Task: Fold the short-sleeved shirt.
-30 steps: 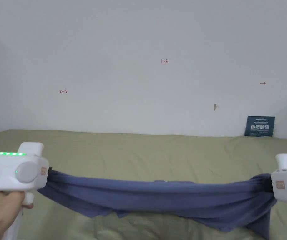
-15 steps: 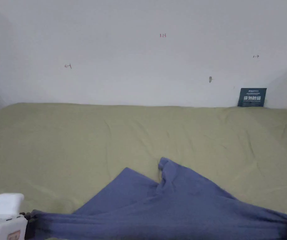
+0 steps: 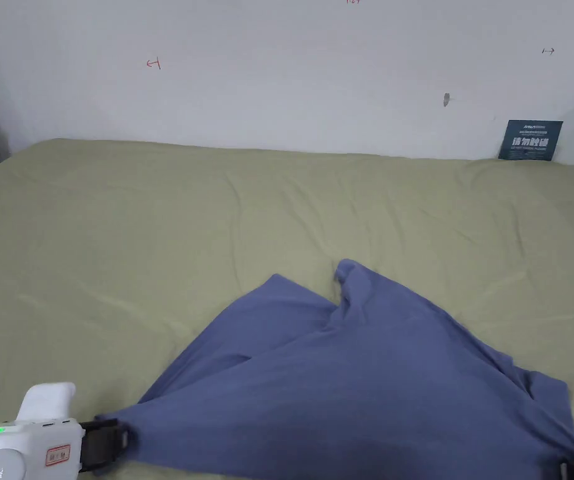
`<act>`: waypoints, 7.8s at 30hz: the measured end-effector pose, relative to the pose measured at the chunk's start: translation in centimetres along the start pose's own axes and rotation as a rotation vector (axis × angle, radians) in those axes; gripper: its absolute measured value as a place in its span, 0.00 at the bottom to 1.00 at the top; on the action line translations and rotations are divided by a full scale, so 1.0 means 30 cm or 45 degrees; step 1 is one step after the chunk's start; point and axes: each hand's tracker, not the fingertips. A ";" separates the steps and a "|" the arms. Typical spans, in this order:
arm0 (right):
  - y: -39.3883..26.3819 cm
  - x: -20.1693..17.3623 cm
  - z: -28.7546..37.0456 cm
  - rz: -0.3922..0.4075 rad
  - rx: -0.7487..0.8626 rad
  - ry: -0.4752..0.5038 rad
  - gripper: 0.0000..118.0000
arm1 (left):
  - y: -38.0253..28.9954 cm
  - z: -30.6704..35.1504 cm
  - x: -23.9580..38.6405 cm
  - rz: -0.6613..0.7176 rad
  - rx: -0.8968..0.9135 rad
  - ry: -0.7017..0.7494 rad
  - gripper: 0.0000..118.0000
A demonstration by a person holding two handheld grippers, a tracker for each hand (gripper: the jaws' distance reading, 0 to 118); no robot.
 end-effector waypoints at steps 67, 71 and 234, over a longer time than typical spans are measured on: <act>0.895 -0.363 -0.135 0.362 0.203 0.192 0.00 | 0.255 0.059 0.009 0.064 0.116 -0.062 0.01; 1.005 -0.270 0.131 0.362 0.412 0.135 0.00 | 0.421 0.206 0.091 -0.009 0.253 -0.058 0.01; 0.511 -0.083 -0.295 0.145 -0.067 0.040 0.03 | 0.520 -0.323 0.209 -0.107 -0.079 -0.031 0.03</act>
